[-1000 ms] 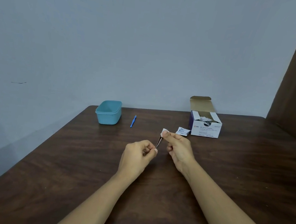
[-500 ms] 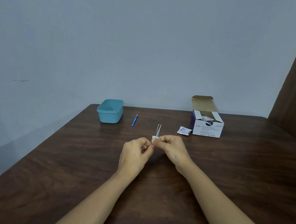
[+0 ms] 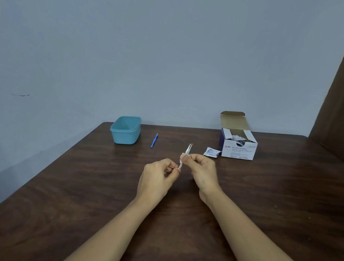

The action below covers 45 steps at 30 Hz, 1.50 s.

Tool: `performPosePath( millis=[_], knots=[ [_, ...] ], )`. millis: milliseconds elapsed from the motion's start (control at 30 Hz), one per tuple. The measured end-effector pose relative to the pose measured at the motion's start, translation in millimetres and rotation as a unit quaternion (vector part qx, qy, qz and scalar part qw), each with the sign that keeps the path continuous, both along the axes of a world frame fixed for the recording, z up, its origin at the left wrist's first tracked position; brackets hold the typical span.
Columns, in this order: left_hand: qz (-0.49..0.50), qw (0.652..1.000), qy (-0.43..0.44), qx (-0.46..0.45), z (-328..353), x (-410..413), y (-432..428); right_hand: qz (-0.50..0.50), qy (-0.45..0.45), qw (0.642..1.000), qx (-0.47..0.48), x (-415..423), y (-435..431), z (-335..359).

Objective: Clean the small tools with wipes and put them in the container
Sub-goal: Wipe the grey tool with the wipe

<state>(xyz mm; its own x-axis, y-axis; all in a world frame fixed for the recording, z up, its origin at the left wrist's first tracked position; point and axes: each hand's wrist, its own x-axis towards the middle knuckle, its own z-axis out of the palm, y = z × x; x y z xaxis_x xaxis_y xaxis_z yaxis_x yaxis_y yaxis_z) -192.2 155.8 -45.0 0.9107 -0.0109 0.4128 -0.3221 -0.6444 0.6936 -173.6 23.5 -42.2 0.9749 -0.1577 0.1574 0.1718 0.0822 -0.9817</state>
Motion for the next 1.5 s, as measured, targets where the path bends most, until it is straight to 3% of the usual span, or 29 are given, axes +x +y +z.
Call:
performPosePath(
  millis=[400, 1100, 1300, 1500],
  knots=[
    [-0.015, 0.999, 0.018, 0.024, -2, -1, -3, -0.052, 0.047, 0.979, 0.193, 7, -6, 5],
    [0.007, 0.999, 0.028, -0.046, -7, -1, 3, -0.012, -0.005, 0.998, -0.055, 2, 7, -7],
    [0.014, 0.999, 0.025, -0.032, -6, 0, 4, 0.005, 0.02, 0.997, -0.07, 4, 6, -7],
    [-0.001, 0.999, 0.02, -0.036, -2, 1, 1, -0.026, 0.033, 0.999, 0.03, -2, 5, 0]
  ],
)
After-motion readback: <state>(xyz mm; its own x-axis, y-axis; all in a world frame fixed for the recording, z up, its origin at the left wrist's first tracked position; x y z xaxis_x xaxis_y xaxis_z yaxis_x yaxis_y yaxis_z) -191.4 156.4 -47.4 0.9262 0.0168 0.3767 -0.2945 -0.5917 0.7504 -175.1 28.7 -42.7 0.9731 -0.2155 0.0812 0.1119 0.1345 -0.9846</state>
